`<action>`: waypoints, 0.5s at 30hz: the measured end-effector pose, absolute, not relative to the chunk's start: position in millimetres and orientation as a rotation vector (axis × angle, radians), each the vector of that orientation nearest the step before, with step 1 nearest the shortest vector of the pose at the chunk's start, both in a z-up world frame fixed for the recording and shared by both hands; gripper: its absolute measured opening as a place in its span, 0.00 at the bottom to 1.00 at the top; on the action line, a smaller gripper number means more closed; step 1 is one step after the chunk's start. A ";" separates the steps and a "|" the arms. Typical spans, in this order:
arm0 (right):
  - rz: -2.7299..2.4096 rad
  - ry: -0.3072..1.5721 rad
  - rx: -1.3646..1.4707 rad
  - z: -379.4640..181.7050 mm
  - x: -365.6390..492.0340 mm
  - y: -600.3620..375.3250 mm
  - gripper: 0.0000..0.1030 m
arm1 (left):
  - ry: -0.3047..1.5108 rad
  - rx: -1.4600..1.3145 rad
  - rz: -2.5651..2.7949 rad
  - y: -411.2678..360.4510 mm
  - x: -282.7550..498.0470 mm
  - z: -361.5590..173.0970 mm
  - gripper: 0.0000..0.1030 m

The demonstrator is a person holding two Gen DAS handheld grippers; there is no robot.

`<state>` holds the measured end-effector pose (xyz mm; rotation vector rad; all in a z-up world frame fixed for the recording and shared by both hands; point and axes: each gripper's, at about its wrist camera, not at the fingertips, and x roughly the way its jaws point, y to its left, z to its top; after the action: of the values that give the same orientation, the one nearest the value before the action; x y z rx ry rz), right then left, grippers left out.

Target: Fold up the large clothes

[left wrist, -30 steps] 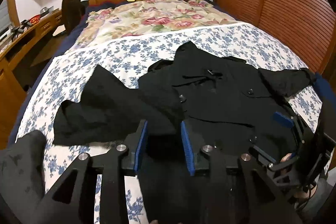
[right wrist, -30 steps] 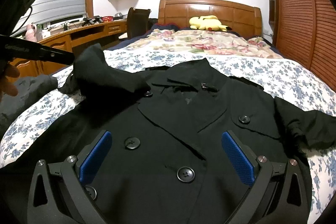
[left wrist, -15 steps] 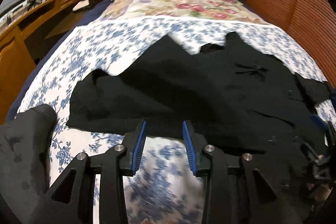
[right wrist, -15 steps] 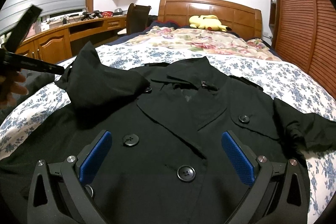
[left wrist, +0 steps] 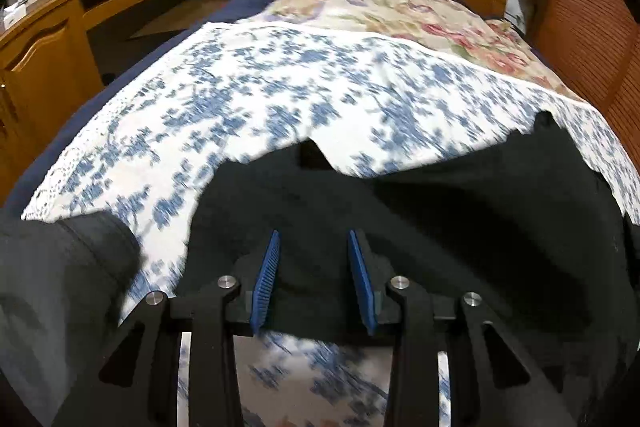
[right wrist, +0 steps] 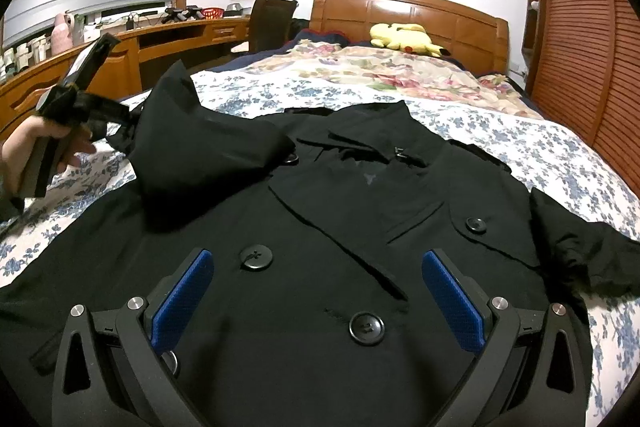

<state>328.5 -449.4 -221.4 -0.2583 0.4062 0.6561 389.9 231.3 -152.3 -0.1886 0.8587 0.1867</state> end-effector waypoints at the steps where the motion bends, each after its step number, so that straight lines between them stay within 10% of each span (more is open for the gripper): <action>1: 0.657 0.408 -0.257 -221.1 328.9 -450.0 1.00 | 0.859 -0.190 0.192 233.7 392.7 -153.2 0.36; 9: 0.664 0.419 -0.246 -221.5 331.3 -450.7 1.00 | 0.870 -0.180 0.241 239.6 402.6 -168.5 0.35; 15: 0.665 0.418 -0.245 -222.3 331.5 -449.9 1.00 | 0.841 -0.050 0.246 220.6 399.0 -152.8 0.03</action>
<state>331.5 -449.9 -222.3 -0.2445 0.4184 0.6648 399.0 220.6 -152.8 -0.0498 0.8408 0.2457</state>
